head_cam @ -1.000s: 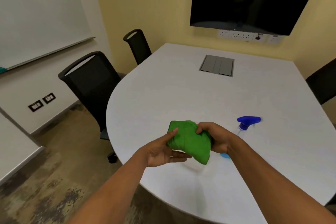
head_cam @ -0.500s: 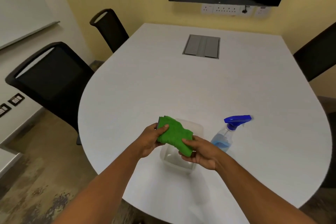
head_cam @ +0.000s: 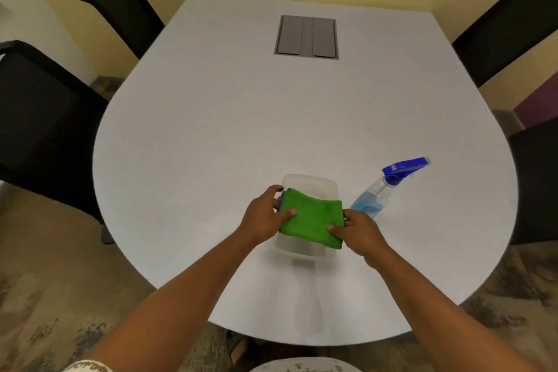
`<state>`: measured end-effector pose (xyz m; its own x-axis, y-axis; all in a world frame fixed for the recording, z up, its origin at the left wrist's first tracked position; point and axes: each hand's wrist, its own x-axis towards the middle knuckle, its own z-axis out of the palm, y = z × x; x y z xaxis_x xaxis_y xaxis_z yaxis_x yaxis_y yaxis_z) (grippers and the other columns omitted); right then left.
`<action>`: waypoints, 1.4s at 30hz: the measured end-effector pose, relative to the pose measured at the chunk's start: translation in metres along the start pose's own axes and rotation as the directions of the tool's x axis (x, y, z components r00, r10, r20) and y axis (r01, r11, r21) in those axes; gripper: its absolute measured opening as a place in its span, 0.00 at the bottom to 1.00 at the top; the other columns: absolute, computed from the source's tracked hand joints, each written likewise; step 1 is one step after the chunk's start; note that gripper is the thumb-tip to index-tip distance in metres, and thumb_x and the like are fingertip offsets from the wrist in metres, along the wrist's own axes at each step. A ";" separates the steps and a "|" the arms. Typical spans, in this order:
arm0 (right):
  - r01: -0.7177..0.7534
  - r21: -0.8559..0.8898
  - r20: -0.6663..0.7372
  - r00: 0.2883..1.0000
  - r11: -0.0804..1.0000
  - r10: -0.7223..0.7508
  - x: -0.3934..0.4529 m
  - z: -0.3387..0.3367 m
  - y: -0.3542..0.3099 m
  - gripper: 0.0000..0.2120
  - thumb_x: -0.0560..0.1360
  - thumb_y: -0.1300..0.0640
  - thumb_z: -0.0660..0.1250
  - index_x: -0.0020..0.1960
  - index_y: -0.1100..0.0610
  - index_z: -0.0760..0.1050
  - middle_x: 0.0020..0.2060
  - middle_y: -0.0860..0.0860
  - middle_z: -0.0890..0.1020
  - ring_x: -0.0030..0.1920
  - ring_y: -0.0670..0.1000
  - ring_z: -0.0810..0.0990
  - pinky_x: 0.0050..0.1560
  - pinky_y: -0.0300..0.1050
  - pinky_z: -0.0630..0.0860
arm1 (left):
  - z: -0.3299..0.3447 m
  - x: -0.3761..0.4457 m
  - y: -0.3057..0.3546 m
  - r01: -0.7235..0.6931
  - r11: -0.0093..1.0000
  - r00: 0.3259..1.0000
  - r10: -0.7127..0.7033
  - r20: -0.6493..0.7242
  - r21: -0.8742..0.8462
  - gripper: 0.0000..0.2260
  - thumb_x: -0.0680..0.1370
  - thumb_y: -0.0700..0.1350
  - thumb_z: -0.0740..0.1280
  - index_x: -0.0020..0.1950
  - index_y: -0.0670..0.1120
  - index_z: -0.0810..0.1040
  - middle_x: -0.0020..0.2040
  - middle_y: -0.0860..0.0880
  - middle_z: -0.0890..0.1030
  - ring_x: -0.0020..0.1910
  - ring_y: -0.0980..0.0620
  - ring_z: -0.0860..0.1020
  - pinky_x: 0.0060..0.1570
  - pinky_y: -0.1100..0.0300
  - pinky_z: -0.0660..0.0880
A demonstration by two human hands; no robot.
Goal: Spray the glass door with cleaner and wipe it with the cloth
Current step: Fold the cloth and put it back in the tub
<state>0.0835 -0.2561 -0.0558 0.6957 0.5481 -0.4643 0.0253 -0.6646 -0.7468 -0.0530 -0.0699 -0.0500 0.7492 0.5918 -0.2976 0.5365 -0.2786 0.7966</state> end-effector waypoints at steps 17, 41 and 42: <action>-0.053 -0.734 -0.027 0.998 0.677 0.048 0.006 0.053 -0.033 0.15 0.82 0.48 0.59 0.62 0.55 0.76 0.57 0.52 0.81 0.57 0.54 0.81 0.55 0.46 0.76 | 0.001 0.008 0.013 -0.337 0.406 0.942 0.155 0.299 0.850 0.11 0.79 0.43 0.66 0.61 0.43 0.78 0.56 0.41 0.79 0.55 0.42 0.75 0.44 0.56 0.63; 0.168 -0.953 0.125 0.976 0.252 -0.180 0.018 0.070 -0.034 0.17 0.78 0.46 0.67 0.61 0.55 0.77 0.60 0.54 0.77 0.66 0.57 0.69 0.64 0.52 0.69 | 0.042 0.024 -0.013 -0.508 0.345 0.833 -0.035 0.552 0.789 0.12 0.77 0.42 0.71 0.60 0.42 0.79 0.60 0.42 0.79 0.57 0.44 0.79 0.55 0.53 0.76; 0.192 -0.948 0.135 0.965 0.252 -0.225 0.019 0.070 -0.033 0.17 0.78 0.46 0.67 0.60 0.56 0.78 0.59 0.54 0.77 0.65 0.57 0.69 0.63 0.52 0.68 | 0.044 0.026 -0.014 -0.497 0.353 0.835 -0.053 0.547 0.793 0.13 0.78 0.41 0.70 0.61 0.41 0.78 0.60 0.42 0.79 0.57 0.44 0.80 0.55 0.53 0.76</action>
<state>0.0457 -0.1883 -0.0732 0.5685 0.7472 -0.3443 0.8207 -0.5442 0.1743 -0.0244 -0.0840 -0.0919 0.8098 0.0955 -0.5788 0.1256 -0.9920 0.0120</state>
